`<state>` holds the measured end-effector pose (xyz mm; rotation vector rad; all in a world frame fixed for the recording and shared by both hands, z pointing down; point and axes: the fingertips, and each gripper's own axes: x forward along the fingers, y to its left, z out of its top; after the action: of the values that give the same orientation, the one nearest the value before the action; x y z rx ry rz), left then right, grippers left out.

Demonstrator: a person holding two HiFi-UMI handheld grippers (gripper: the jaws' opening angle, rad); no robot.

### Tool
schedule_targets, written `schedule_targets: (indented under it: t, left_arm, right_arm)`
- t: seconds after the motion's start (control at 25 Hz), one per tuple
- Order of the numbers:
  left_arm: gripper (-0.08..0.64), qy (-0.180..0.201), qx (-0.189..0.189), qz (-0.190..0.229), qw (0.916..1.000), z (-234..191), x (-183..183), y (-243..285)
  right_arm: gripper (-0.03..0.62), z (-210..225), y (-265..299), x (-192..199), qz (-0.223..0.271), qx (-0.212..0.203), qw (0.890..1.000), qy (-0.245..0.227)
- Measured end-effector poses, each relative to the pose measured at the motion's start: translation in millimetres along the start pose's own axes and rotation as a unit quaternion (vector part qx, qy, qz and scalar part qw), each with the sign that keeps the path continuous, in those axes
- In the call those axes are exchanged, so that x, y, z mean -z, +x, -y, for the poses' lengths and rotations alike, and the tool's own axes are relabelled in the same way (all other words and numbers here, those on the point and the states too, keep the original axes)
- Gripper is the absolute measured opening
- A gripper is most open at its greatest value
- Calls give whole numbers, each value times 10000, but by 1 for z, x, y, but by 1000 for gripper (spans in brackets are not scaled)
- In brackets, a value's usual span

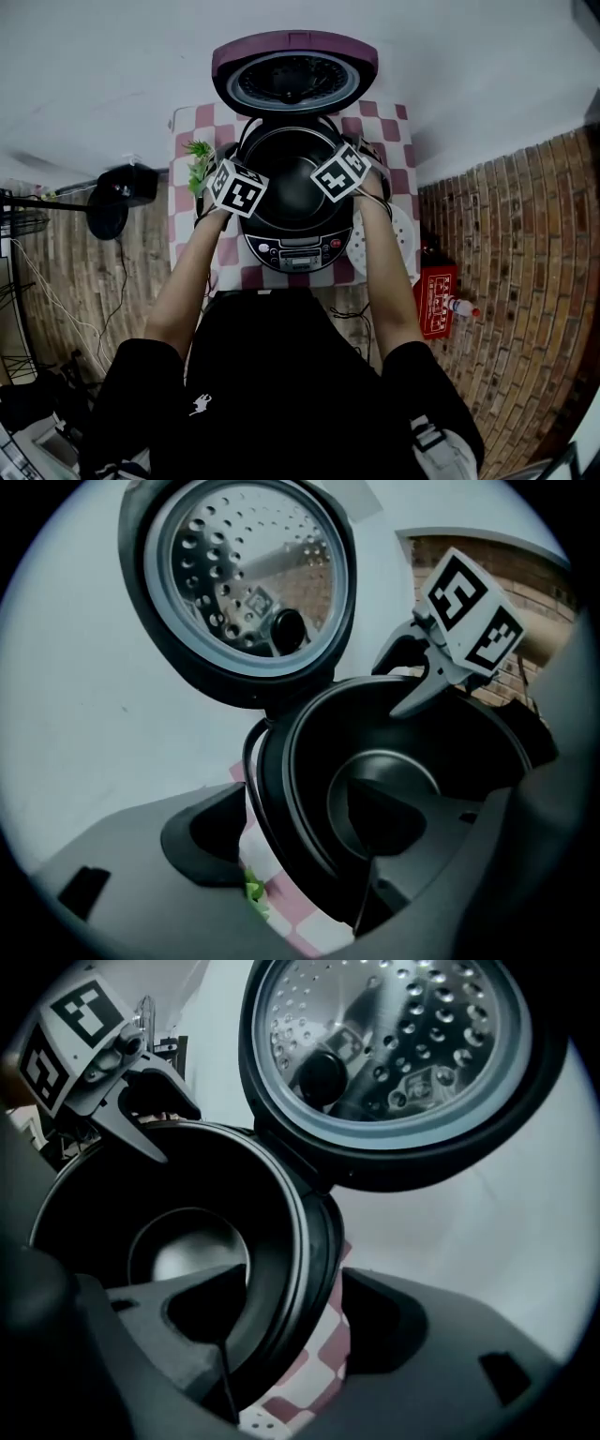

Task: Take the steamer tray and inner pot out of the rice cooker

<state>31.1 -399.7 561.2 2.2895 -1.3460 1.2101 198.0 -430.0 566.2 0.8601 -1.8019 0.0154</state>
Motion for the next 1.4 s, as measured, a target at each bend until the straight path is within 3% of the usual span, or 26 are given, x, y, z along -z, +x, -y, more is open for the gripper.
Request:
schedule_targets:
  t: [0.12, 0.32, 0.76, 0.92, 1.08, 1.2, 1.4]
  left_arm:
    - [339, 278, -155, -174, 9993, -1, 4, 6]
    - [259, 401, -490, -189, 9978, -14, 2, 8]
    - [212, 467, -584, 17, 9972, -14, -7, -3]
    - [151, 452, -528, 56, 9976, -11, -10, -10]
    - [125, 371, -470, 153, 9981, -11, -17, -21]
    - [83, 299, -435, 277, 9982, -8, -22, -33]
    - [71, 227, -539, 523, 9969, -7, -33, -57]
  right_arm:
    - [304, 0, 10, 2, -221, 142, 9994, -205]
    - [304, 4, 21, 8, -555, 395, 9960, -579]
    - [300, 14, 5, 2, -285, 449, 9982, -267]
    - [242, 12, -5, -5, -162, 547, 9977, -372]
    - [227, 14, -19, -12, -15, 573, 9976, -399]
    - [177, 13, -34, -18, 175, 517, 9978, -383]
    - [63, 6, -59, -25, 390, 448, 9973, -420]
